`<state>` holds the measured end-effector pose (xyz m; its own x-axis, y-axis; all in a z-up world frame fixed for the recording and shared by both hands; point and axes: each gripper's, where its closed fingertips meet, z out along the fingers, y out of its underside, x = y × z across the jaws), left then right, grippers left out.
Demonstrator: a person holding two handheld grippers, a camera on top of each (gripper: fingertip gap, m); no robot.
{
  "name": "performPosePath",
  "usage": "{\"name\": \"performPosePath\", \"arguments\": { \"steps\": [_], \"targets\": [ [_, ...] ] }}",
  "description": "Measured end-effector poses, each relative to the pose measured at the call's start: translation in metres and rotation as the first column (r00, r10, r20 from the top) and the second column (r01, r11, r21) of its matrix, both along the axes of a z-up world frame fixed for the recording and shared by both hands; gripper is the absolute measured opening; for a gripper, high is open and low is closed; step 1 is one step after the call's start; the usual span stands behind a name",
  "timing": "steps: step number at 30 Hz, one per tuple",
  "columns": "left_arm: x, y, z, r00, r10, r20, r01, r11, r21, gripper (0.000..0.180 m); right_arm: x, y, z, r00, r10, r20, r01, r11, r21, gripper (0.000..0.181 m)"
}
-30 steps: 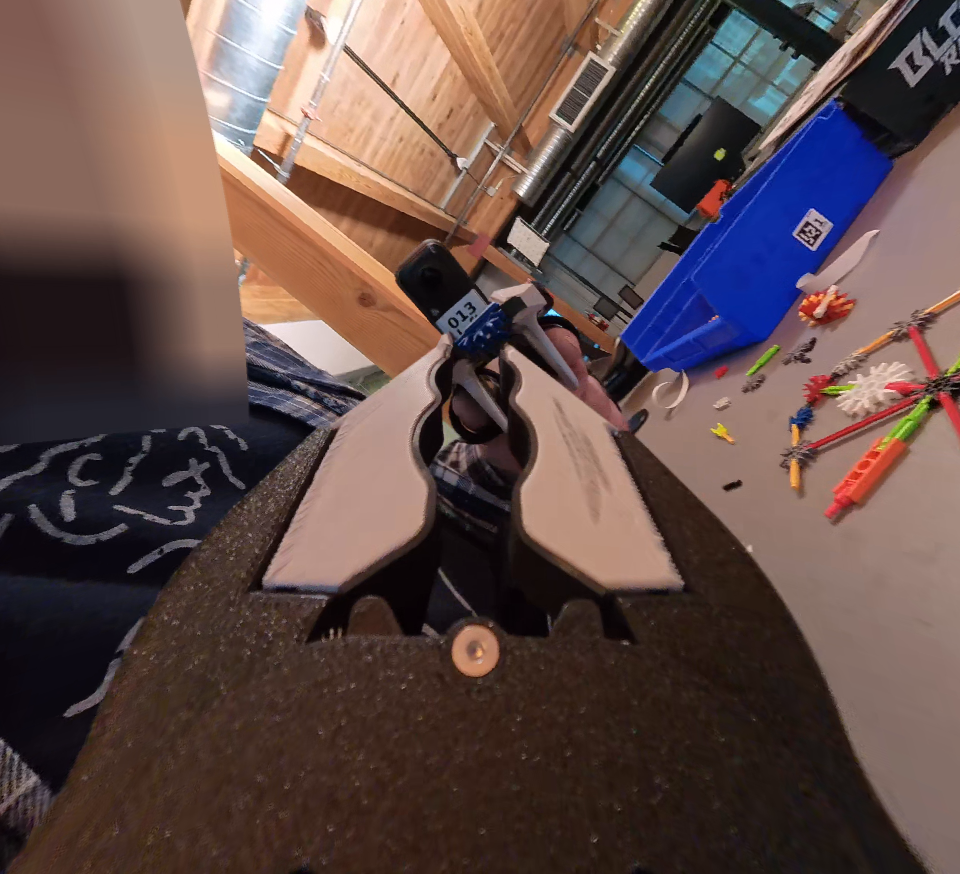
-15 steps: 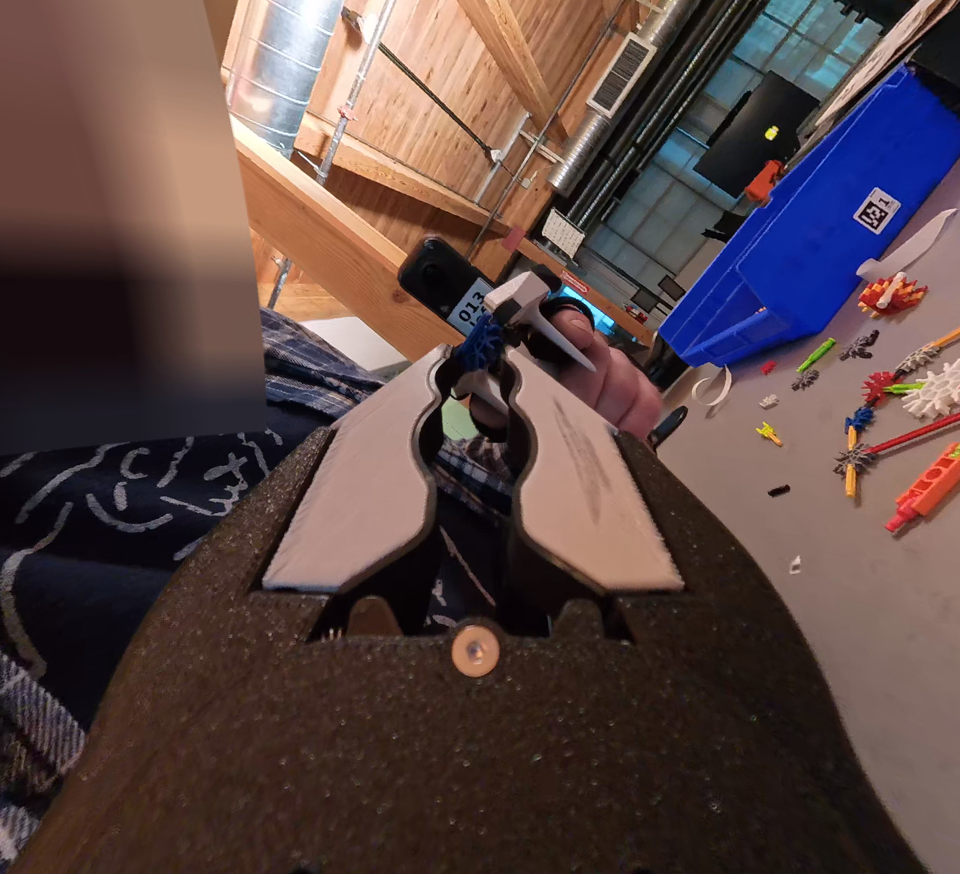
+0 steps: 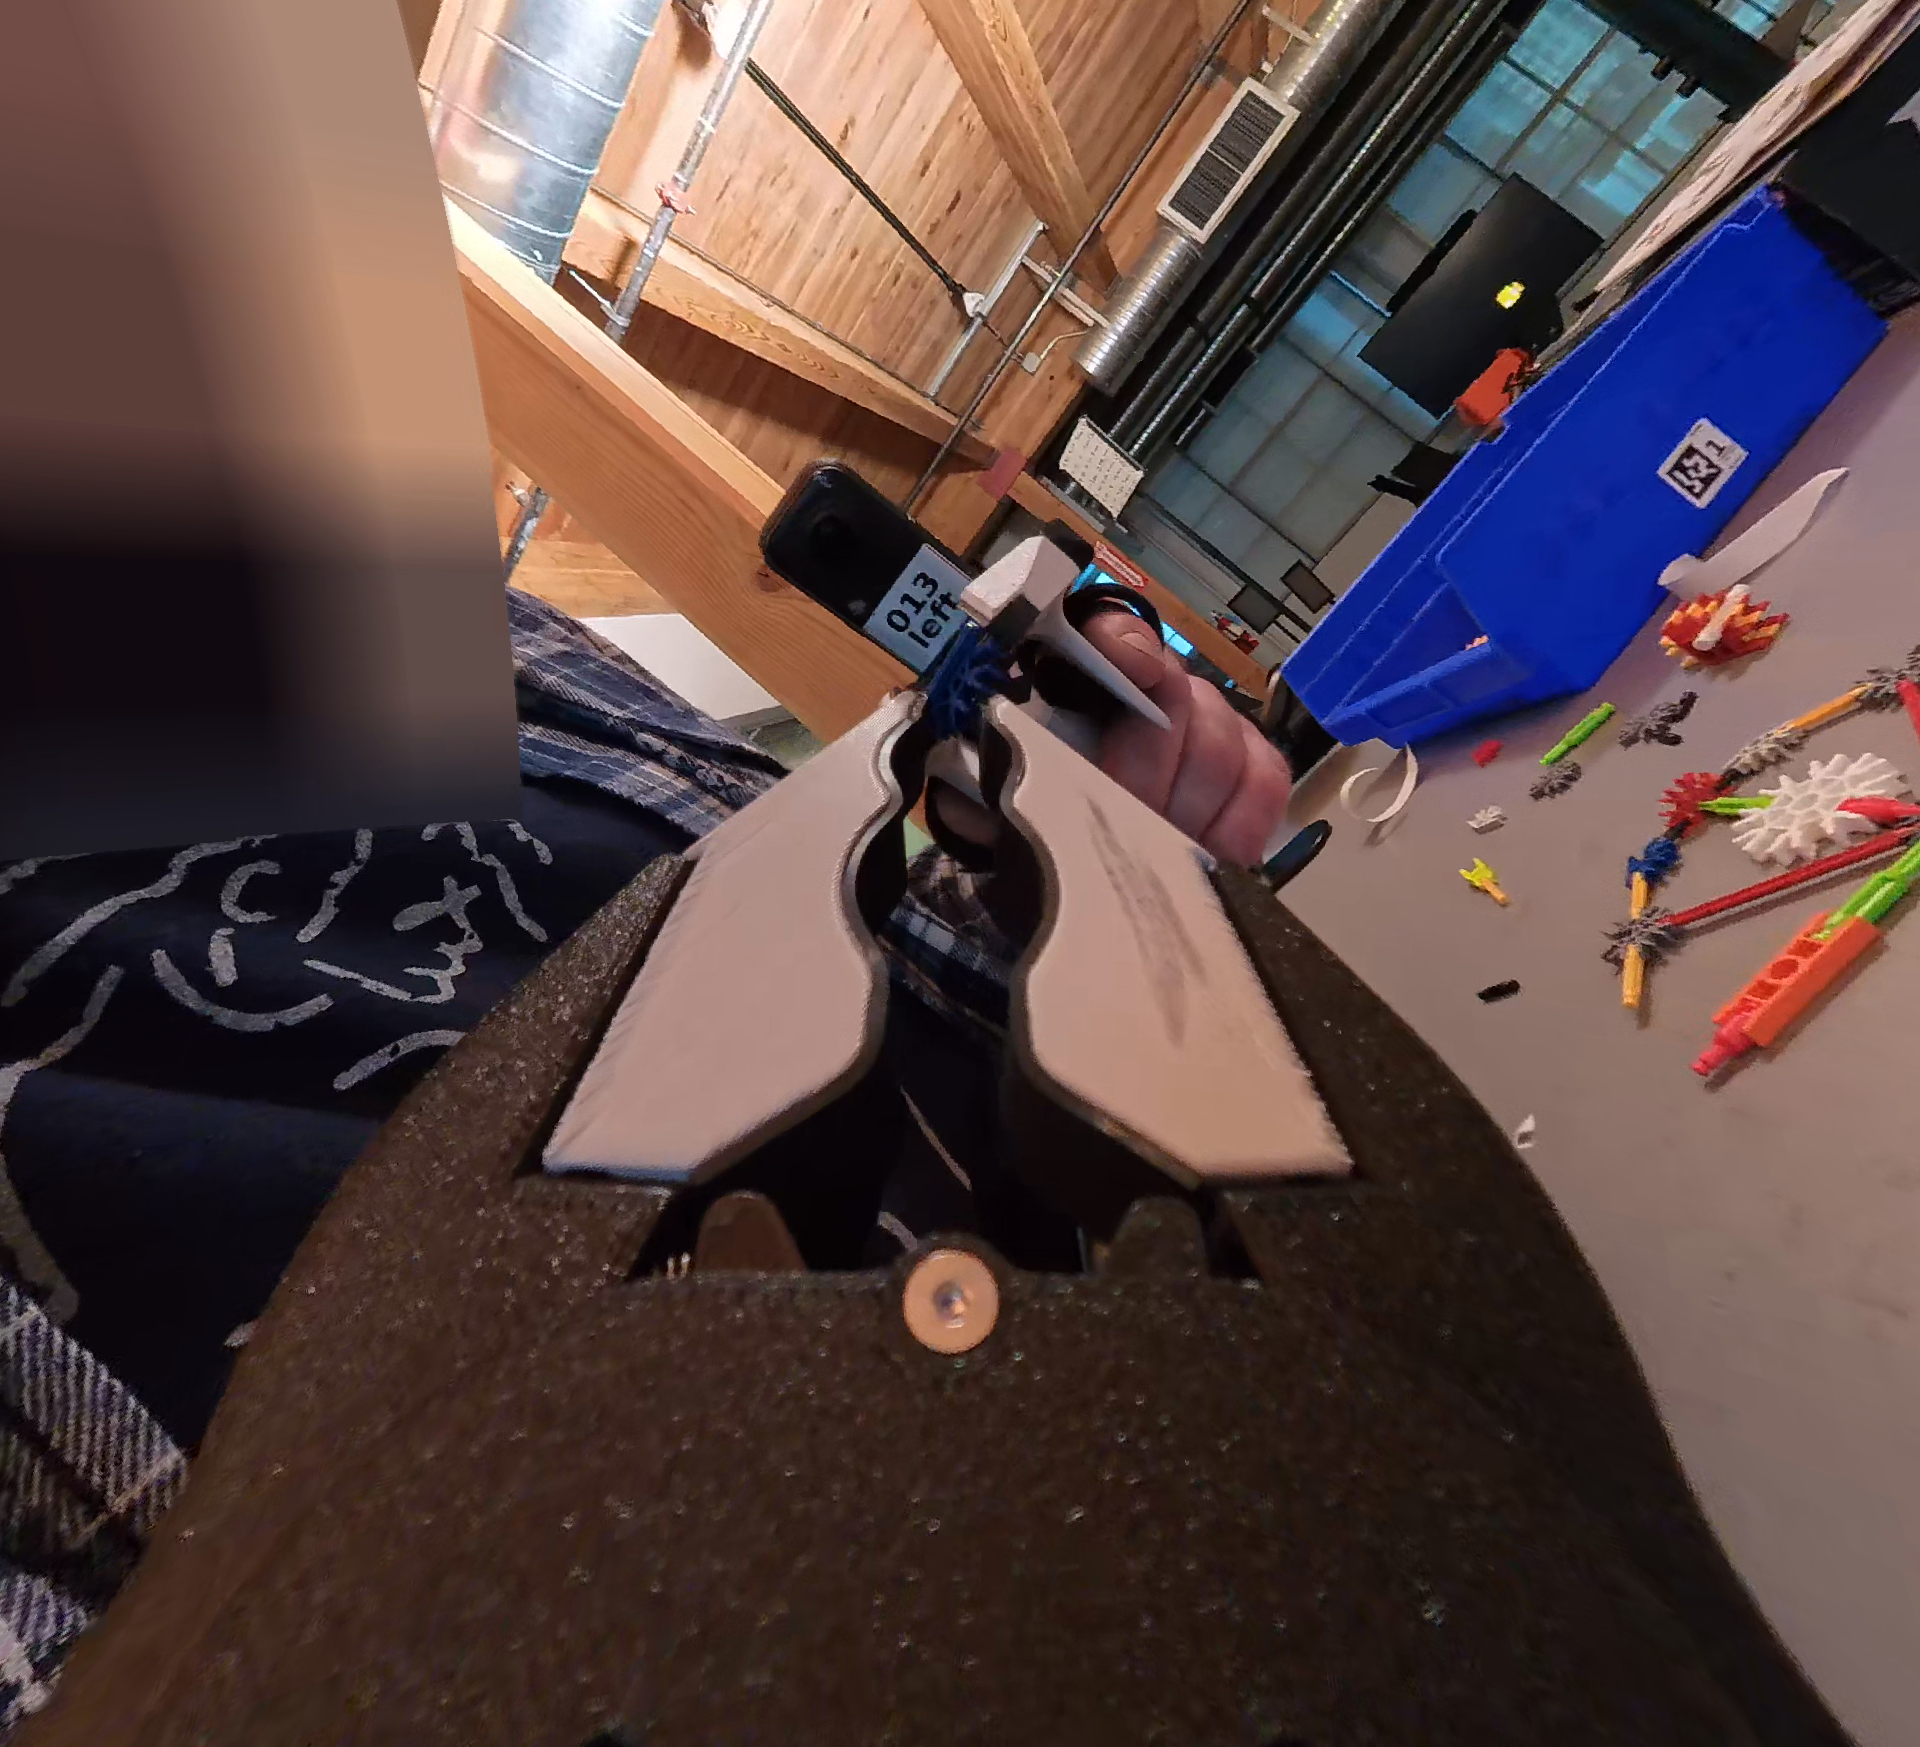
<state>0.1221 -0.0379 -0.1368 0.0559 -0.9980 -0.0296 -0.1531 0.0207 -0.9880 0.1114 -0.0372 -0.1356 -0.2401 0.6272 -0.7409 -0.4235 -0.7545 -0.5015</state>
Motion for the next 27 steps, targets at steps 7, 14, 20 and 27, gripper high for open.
{"name": "performPosePath", "arguments": {
  "steps": [7,14,20,27],
  "targets": [
    [-0.002,0.002,-0.017,0.985,0.031,-0.167,-0.002,0.986,0.169,0.02,-0.001,0.001,-0.013,0.993,-0.018,0.115,0.019,1.0,-0.006,0.004],
    [-0.004,0.005,-0.044,0.942,0.089,-0.322,0.025,0.942,0.334,0.02,-0.003,0.003,-0.037,0.97,-0.026,0.243,0.036,0.999,-0.037,0.0],
    [-0.005,0.005,-0.059,0.914,0.101,-0.394,0.059,0.926,0.374,0.019,-0.003,0.005,-0.05,0.957,-0.026,0.29,0.043,0.998,-0.054,0.0],
    [-0.007,0.006,-0.085,0.866,0.129,-0.483,0.082,0.916,0.392,0.018,-0.004,0.007,-0.076,0.925,-0.026,0.379,0.06,0.995,-0.078,0.0]
  ]
}}
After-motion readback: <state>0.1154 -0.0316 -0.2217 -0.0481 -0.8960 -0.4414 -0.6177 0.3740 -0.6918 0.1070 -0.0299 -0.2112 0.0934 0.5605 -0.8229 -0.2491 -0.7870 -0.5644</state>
